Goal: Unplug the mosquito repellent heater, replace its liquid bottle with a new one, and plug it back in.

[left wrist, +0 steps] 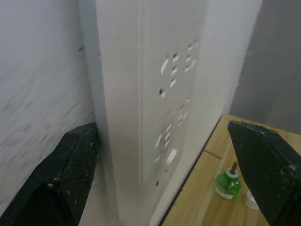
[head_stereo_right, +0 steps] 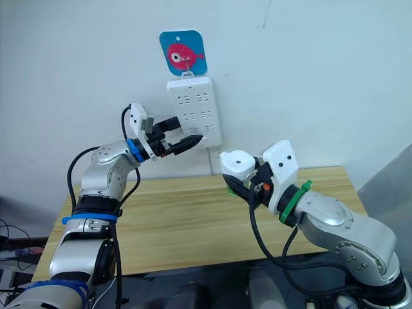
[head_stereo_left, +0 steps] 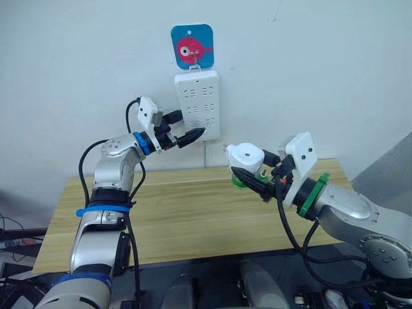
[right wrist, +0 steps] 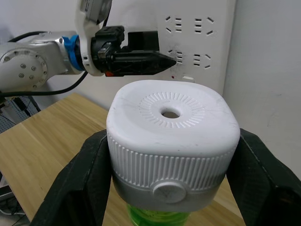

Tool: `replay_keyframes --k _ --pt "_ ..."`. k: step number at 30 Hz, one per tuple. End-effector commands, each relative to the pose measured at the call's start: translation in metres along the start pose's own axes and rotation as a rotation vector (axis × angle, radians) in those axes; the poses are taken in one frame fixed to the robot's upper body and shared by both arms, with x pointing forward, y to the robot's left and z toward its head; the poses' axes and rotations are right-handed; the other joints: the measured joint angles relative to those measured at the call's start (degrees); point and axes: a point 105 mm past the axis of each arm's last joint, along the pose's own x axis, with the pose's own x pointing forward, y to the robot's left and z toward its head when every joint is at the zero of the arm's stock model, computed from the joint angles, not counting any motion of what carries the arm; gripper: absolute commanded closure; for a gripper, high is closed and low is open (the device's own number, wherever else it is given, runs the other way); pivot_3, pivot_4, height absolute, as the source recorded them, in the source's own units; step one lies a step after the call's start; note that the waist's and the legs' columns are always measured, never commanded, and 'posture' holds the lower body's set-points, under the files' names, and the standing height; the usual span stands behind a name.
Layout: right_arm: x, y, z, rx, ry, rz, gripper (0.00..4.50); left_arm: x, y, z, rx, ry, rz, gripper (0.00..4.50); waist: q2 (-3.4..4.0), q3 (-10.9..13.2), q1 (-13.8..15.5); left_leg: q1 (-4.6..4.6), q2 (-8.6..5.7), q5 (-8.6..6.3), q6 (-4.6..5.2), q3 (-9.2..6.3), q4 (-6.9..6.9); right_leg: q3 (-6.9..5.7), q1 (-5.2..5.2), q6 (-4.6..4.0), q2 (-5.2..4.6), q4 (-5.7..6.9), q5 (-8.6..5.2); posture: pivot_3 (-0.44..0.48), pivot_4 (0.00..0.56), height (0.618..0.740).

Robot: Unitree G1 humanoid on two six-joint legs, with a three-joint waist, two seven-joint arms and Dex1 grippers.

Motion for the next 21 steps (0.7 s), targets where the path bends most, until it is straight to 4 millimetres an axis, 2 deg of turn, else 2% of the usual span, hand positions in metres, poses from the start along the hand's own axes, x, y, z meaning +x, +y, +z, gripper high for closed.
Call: replay_keyframes --k 1,7,10,13,18,21 --pt "-0.006 0.008 0.012 -0.029 -0.054 0.027 1.48 0.005 -0.002 0.011 0.024 -0.011 -0.047 0.00 0.00 0.00 -0.40 0.00 0.01 0.00 0.00 -0.01 -0.03 0.00 -0.01 0.00 0.00 0.01 0.00 -0.229 0.144 0.733" --pt "-0.005 0.010 0.013 -0.023 -0.055 0.037 1.48 0.006 0.000 0.013 0.015 -0.002 -0.065 0.00 0.00 0.00 -0.80 0.01 0.02 0.00 0.00 -0.02 -0.04 0.00 -0.04 0.00 0.03 0.05 0.00 -0.236 0.140 0.733" --pt "-0.003 0.010 0.014 -0.012 -0.058 0.038 1.48 0.004 0.003 0.012 0.004 -0.001 -0.056 0.57 0.00 0.00 -1.04 0.01 0.02 0.00 0.00 0.02 -0.03 0.02 -0.04 0.00 0.03 0.05 0.00 -0.236 0.140 0.733" --pt "0.000 0.009 0.015 -0.009 -0.059 0.034 1.48 0.004 0.004 0.012 -0.001 0.001 -0.056 1.53 0.00 0.00 -1.12 0.01 0.02 0.00 0.00 0.00 -0.04 0.01 -0.04 0.00 0.03 0.05 0.00 -0.236 0.140 0.733" --pt "0.022 -0.005 0.020 0.012 -0.039 -0.050 1.48 0.005 0.003 0.008 -0.012 0.021 -0.049 3.07 -0.01 -0.01 -1.58 0.03 0.02 0.01 -0.01 0.00 -0.02 0.03 -0.03 -0.01 0.00 0.09 0.01 -0.243 0.139 0.733" --pt "0.033 -0.011 0.022 0.014 -0.021 -0.098 1.48 0.007 0.003 0.008 -0.019 0.025 -0.048 3.19 -0.01 -0.01 -1.60 0.02 0.01 0.01 -0.02 -0.08 -0.01 0.08 -0.04 -0.01 -0.03 0.13 0.01 -0.242 0.140 0.733"
